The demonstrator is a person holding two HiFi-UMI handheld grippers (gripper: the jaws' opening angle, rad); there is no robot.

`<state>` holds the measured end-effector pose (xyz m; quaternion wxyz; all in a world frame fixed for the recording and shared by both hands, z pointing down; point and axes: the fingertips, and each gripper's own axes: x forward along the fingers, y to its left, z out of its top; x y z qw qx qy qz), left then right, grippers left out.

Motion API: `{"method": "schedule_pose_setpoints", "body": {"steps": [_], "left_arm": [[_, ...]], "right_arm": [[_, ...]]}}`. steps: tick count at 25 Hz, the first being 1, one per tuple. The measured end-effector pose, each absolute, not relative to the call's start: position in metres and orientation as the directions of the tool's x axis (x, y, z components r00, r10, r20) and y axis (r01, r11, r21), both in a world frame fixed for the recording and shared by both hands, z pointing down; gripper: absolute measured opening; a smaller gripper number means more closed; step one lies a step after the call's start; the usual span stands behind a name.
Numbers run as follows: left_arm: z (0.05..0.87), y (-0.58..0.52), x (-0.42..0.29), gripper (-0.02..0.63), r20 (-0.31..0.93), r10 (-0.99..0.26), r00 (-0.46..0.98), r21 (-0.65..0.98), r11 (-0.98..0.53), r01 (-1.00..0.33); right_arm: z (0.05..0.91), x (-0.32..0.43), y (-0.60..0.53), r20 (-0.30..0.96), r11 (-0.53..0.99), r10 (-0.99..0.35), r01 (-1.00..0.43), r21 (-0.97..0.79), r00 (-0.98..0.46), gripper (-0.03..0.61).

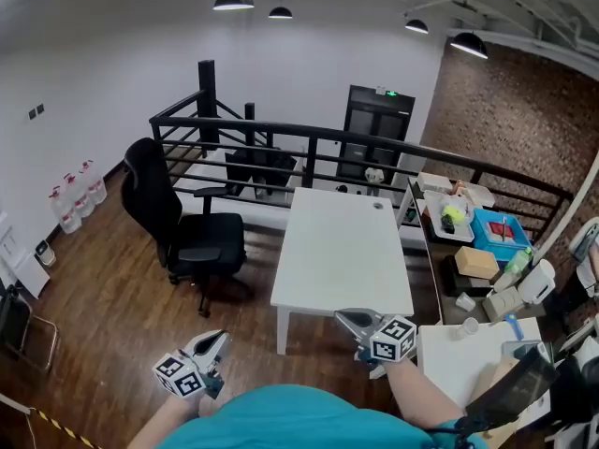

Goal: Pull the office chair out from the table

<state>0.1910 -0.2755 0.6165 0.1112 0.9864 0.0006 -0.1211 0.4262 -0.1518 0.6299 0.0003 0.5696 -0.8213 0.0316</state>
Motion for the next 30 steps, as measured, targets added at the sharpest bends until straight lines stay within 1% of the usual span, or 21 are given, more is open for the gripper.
{"method": "schedule_pose_setpoints", "body": {"steps": [3, 7, 12, 16, 20, 26, 30], "left_arm": [[0.612, -0.254, 0.142, 0.02, -0.215, -0.003, 0.977, 0.232, -0.972, 0.048], [0.617, -0.225, 0.078, 0.02, -0.179, 0.033, 0.983, 0.228, -0.971, 0.074], [0.622, -0.207, 0.038, 0.02, -0.17, 0.038, 0.985, 0.261, -0.962, 0.082], [0.62, -0.185, 0.026, 0.02, -0.195, 0.078, 0.978, 0.265, -0.956, 0.129], [0.616, -0.155, 0.026, 0.02, -0.211, 0.131, 0.969, 0.266, -0.946, 0.186], [0.611, -0.094, 0.049, 0.02, -0.195, 0.213, 0.957, 0.23, -0.939, 0.256], [0.608, -0.036, 0.067, 0.02, -0.194, 0.228, 0.954, 0.232, -0.934, 0.271]], "right_arm": [[0.623, 0.378, -0.132, 0.003, 0.337, -0.941, -0.938, -0.081, -0.339, 0.002], [0.63, 0.317, -0.104, -0.002, 0.311, -0.95, -0.944, -0.111, -0.313, 0.002], [0.628, 0.265, -0.072, 0.011, 0.305, -0.951, -0.945, -0.12, -0.308, 0.002], [0.62, 0.241, -0.038, 0.024, 0.276, -0.96, -0.956, -0.102, -0.28, 0.002], [0.612, 0.232, 0.001, 0.013, 0.228, -0.973, -0.968, -0.108, -0.231, 0.002], [0.604, 0.233, 0.071, -0.001, 0.192, -0.981, -0.976, -0.101, -0.193, 0.002], [0.606, 0.241, 0.131, -0.007, 0.177, -0.984, -0.976, -0.126, -0.177, 0.002]]}}
